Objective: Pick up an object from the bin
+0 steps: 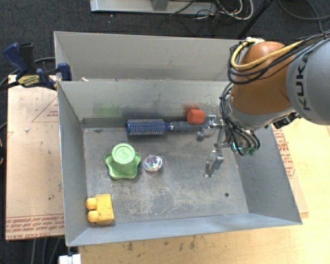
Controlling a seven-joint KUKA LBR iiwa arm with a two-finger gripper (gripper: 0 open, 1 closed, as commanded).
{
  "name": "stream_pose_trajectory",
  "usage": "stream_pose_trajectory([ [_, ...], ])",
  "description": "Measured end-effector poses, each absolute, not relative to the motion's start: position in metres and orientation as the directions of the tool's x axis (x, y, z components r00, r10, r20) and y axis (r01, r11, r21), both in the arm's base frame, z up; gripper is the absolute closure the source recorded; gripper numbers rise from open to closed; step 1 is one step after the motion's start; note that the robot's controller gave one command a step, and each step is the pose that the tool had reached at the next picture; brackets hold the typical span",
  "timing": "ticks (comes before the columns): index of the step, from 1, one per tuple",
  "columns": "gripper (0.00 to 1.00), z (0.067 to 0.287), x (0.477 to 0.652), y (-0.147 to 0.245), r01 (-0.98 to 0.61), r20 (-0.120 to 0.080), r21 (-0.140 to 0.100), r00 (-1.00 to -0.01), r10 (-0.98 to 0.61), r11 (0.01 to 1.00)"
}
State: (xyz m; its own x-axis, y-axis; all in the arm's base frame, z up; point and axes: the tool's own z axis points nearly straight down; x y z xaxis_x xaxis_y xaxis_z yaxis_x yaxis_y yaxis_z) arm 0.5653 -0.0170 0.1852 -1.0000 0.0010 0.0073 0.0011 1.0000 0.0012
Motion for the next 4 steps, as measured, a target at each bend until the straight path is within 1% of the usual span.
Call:
stream_pose_trajectory([
  [1,0.0,0.116,0.612,0.068,0.04,0.0,0.005,-0.999,0.04,0.999],
  [2,0.0,0.075,0.601,0.108,-0.153,-0.007,-0.002,-0.988,-0.153,0.988],
  [3,0.0,0.075,0.597,0.189,-0.432,-0.014,-0.002,-0.902,-0.432,0.902],
  [4,0.0,0.077,0.592,0.235,-0.706,-0.006,0.0,-0.708,-0.706,0.708],
])
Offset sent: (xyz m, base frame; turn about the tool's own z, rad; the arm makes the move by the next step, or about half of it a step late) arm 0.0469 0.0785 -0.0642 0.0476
